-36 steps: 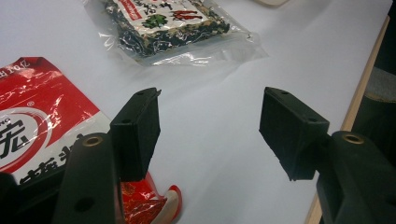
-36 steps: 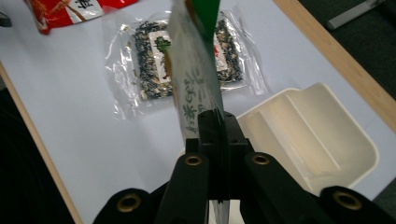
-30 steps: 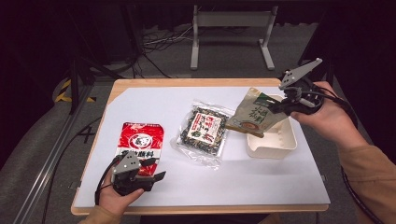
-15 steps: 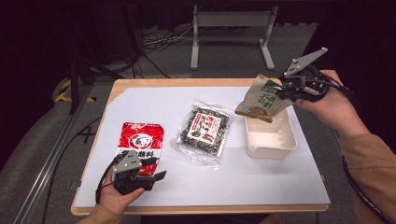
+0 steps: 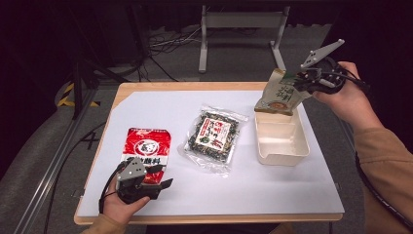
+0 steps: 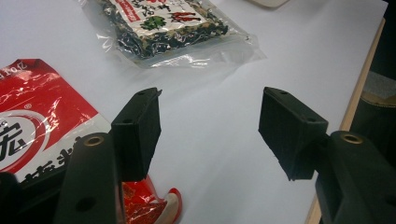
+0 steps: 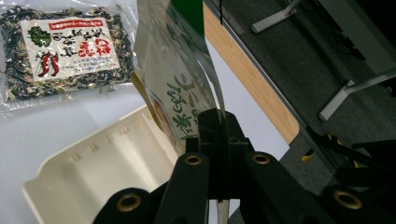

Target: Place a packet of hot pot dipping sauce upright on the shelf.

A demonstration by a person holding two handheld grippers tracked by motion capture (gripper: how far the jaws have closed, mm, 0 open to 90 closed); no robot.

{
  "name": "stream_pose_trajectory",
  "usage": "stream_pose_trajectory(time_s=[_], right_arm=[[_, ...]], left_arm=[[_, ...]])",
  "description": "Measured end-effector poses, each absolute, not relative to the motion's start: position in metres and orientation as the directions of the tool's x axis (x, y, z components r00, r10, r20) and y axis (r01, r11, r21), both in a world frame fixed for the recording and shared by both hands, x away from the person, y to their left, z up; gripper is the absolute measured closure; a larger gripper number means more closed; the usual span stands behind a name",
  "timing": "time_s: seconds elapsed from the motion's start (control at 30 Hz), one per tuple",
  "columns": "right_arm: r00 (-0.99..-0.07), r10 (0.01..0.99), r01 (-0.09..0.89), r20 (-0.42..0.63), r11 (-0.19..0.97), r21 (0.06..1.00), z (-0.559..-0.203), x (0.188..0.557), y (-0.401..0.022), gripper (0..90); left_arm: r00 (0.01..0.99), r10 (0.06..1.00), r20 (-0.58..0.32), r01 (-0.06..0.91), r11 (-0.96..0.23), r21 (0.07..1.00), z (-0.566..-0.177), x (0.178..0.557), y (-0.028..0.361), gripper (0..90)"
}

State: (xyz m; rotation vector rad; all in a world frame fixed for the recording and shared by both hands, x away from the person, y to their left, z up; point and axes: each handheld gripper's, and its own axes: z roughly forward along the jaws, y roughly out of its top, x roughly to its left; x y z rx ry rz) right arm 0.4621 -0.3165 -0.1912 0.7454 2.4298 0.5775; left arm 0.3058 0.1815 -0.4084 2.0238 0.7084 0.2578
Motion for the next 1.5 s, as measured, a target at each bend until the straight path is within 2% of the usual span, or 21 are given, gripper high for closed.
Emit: stream_pose_trajectory(time_s=[0.4,1.07,1.5], right_arm=[[-0.697,0.614,0.383,-0.369,0.755,0.532,-0.191,0.481,-0.322,89.7],[-0.677,0.623,0.382,-0.393,0.753,0.535,-0.217,0.509,-0.334,89.7],[-0.691,0.608,0.401,-0.390,0.772,0.494,-0.239,0.520,-0.330,89.7]], left_arm=[[0.807,0.581,-0.104,0.383,-0.381,0.841,-0.407,0.306,0.184,39.1],[0.810,0.577,-0.105,0.380,-0.380,0.843,-0.408,0.308,0.184,39.1],[0.810,0.577,-0.104,0.379,-0.381,0.843,-0.408,0.308,0.185,39.1]])
